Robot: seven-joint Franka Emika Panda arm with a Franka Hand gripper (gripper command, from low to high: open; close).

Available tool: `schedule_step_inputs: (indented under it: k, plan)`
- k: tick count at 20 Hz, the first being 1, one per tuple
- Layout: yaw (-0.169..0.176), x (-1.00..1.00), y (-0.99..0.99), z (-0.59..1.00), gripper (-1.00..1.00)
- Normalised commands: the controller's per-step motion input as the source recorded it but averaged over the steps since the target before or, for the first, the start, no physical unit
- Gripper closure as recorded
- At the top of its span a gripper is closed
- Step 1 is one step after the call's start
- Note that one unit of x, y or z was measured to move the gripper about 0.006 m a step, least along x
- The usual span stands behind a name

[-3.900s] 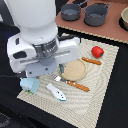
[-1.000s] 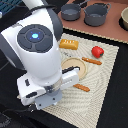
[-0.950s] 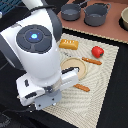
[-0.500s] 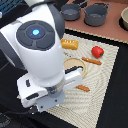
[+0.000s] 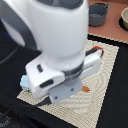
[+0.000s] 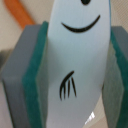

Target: Interact with the objects in diverse but meaningful ways.

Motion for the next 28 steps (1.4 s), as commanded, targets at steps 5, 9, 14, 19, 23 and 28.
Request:
schedule_step_inputs:
  k: [5, 9, 14, 19, 23, 28]
  plan:
    - [0.047, -0.05, 0.81, -0.29, 1.00]
    - [0.060, -0.25, 0.67, -0.53, 1.00]
    - [0.063, -0.47, 0.43, -0.55, 1.00]
    - [0.059, -0.29, 0.24, -0.25, 1.00]
    - [0.044, -0.29, 0.00, 0.00, 1.00]
    - [0.020, -0.25, 0.00, -0.02, 1.00]
